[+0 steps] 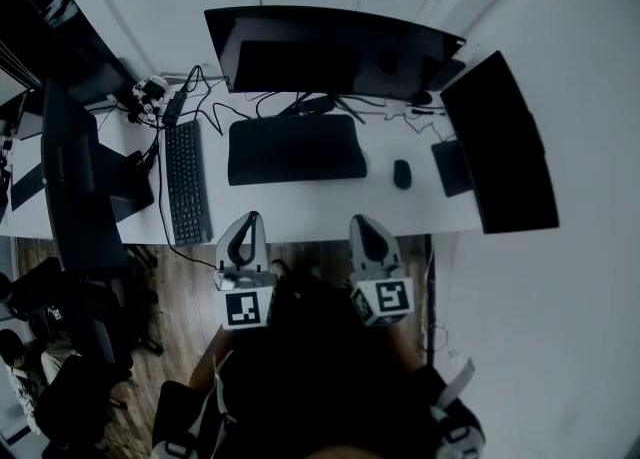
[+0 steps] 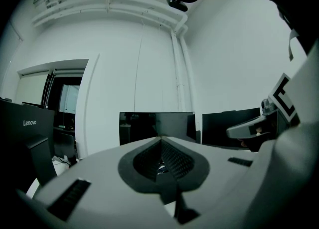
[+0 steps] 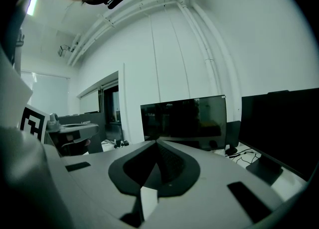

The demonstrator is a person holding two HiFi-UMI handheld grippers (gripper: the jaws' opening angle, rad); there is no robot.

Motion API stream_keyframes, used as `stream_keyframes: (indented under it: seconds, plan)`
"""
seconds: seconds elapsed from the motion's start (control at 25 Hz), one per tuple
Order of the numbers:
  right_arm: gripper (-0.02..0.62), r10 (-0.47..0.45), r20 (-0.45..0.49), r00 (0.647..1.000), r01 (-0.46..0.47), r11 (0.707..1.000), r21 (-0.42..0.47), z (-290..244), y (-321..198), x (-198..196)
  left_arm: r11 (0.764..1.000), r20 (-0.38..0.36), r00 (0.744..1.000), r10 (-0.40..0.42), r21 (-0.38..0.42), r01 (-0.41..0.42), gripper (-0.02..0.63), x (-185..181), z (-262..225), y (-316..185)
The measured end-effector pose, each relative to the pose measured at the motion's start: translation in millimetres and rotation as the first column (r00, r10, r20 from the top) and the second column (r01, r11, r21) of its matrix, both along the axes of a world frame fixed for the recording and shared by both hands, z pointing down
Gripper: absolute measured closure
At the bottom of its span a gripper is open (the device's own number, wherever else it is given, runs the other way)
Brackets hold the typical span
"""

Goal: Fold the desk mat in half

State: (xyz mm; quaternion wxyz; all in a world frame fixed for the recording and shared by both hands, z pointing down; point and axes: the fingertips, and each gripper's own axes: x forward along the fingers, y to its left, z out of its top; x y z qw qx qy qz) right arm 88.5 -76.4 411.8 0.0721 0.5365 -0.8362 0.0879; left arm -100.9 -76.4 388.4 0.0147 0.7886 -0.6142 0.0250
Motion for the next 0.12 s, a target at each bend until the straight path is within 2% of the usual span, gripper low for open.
stream_keyframes:
  seconds: [0.12]
  plan:
    - [0.589,0.001,0.002,1.000,-0.001,1.000,-0.008,1.2,0.1,-0.7,1.000,-0.001,1.000,-0.001,-0.008,0.001,0.598,0.2,1.3,-0.6]
